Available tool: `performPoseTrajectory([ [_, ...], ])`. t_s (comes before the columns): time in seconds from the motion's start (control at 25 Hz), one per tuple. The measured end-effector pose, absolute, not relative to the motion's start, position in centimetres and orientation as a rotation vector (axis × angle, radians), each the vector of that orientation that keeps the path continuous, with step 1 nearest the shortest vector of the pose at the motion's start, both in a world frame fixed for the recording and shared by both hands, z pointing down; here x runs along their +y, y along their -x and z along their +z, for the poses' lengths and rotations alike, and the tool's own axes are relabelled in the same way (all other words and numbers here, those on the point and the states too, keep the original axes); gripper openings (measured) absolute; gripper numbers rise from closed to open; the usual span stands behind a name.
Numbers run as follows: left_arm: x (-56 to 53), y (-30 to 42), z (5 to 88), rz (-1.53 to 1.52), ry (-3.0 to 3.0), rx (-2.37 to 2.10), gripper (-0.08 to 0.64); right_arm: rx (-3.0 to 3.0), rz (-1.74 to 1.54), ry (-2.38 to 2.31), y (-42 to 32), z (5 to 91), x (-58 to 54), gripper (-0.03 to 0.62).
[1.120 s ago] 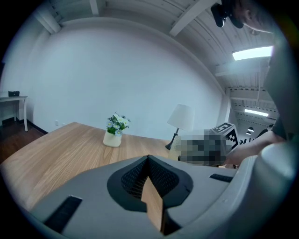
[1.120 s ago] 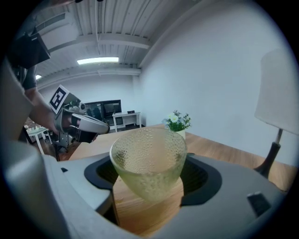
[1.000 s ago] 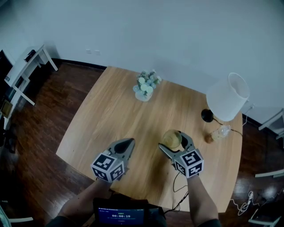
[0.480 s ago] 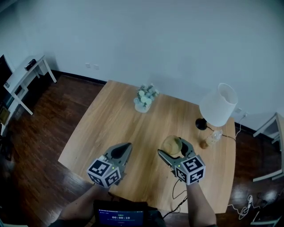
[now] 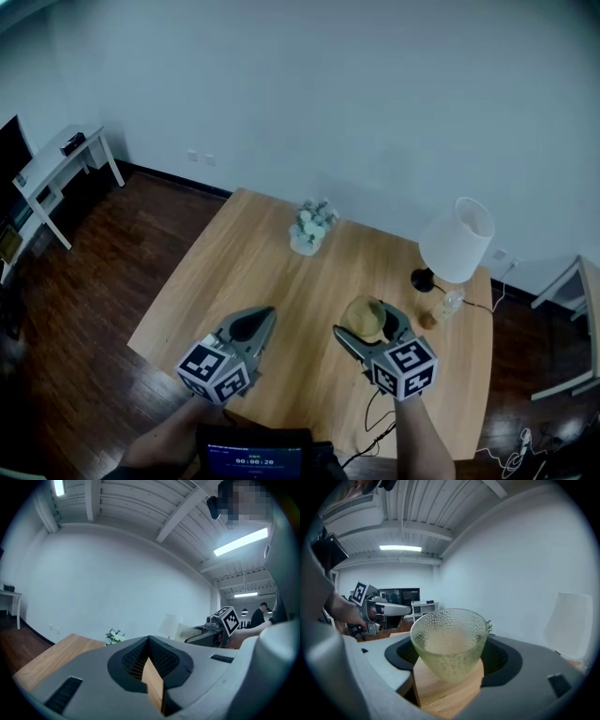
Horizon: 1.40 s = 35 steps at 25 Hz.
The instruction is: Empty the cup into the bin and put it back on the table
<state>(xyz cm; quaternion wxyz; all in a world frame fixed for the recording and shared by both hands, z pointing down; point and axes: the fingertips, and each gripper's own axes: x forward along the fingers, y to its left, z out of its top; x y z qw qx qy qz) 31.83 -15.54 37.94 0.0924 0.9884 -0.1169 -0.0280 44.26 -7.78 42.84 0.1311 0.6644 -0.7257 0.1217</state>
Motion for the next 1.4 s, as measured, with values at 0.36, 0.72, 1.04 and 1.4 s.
performPoseTrajectory([
  [0.36, -15.4, -29.7, 36.5, -0.116, -2.987, -0.384, -0.009, -2.155, 0.312, -1.839, -42.9, 41.5, -9.0, 0.39],
  [0.72, -17.6, -25.9, 35.9, -0.152, -2.957, -0.625, -0.009, -2.27, 0.295, -1.68, -40.0, 41.0, -12.4, 0.39],
  [1.04, -18.9, -20.4, 35.8, -0.166, -2.897, -0.909, -0.009, -2.403, 0.262, -1.484, -36.1, 40.8, -15.0, 0.39],
  [1.4, -19.7, -13.7, 35.6, -0.2, -2.834, -1.1, -0.009, -2.474, 0.22, -1.319, -30.5, 40.7, -17.5, 0.39],
])
